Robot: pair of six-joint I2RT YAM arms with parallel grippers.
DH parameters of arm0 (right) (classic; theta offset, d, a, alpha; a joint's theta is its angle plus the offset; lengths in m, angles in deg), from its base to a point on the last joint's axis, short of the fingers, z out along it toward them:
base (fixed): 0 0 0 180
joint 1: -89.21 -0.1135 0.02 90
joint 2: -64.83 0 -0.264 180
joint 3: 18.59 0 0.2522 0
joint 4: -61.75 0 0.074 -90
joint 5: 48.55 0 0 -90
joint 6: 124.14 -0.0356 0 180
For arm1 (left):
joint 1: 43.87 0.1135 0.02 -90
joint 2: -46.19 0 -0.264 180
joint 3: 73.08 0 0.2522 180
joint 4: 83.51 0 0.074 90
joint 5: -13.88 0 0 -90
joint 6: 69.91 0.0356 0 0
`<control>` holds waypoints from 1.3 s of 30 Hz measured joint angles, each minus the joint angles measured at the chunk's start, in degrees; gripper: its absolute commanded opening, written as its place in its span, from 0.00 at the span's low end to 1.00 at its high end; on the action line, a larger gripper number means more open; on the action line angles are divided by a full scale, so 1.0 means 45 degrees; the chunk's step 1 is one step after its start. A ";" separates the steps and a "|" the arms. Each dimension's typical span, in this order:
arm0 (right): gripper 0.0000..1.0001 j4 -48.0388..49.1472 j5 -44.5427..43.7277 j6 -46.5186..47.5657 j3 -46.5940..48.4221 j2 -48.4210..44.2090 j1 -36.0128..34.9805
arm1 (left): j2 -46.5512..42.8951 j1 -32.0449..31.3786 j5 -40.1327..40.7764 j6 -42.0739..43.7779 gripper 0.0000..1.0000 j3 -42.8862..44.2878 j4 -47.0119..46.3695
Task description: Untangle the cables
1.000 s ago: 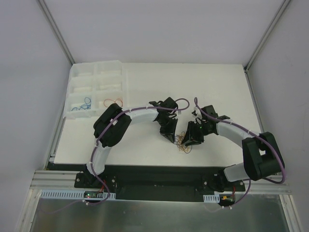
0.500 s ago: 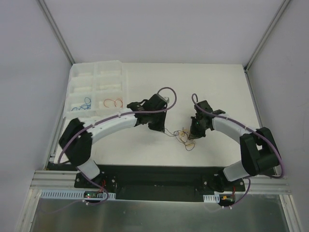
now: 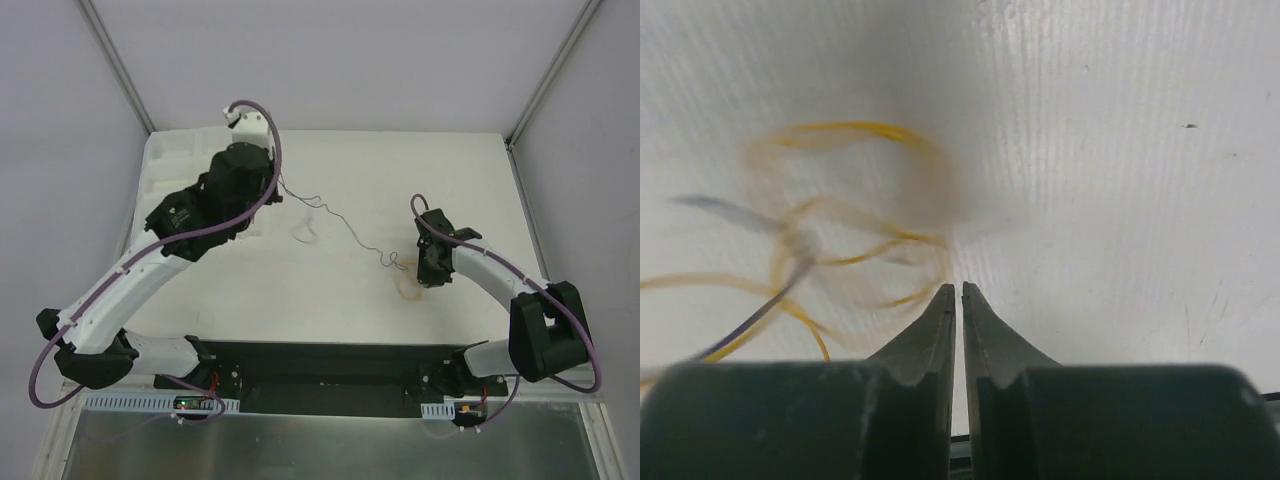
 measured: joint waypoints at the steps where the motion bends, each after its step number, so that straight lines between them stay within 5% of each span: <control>1: 0.10 -0.0010 -0.0034 0.0068 0.0005 0.0034 0.0097 | 0.0107 -0.0005 0.0136 0.0316 0.00 0.0680 0.0058; 10: 0.32 0.0083 0.0253 0.0539 -0.0068 0.0330 0.0588 | 0.1530 -0.0005 0.1025 0.3045 0.00 0.7601 -0.0146; 16: 0.49 0.0398 0.2351 0.1137 -0.0219 -0.0083 0.0622 | 0.1904 -0.0005 0.0204 0.2953 0.00 0.8529 -0.0189; 21: 0.60 0.0991 0.4915 0.1292 -0.0228 -0.1107 0.0277 | 0.2176 -0.0005 -0.1243 0.2157 0.00 0.8359 -0.0194; 29: 0.60 0.2589 0.8048 0.0573 -0.0792 -0.2817 0.0121 | 0.2419 -0.0005 -0.3240 0.0661 0.00 0.7611 -0.0374; 39: 0.56 0.1948 0.7728 -0.0053 -0.1753 -0.2419 0.0704 | 0.2671 -0.0005 -0.5654 -0.1690 0.00 0.1729 -0.1073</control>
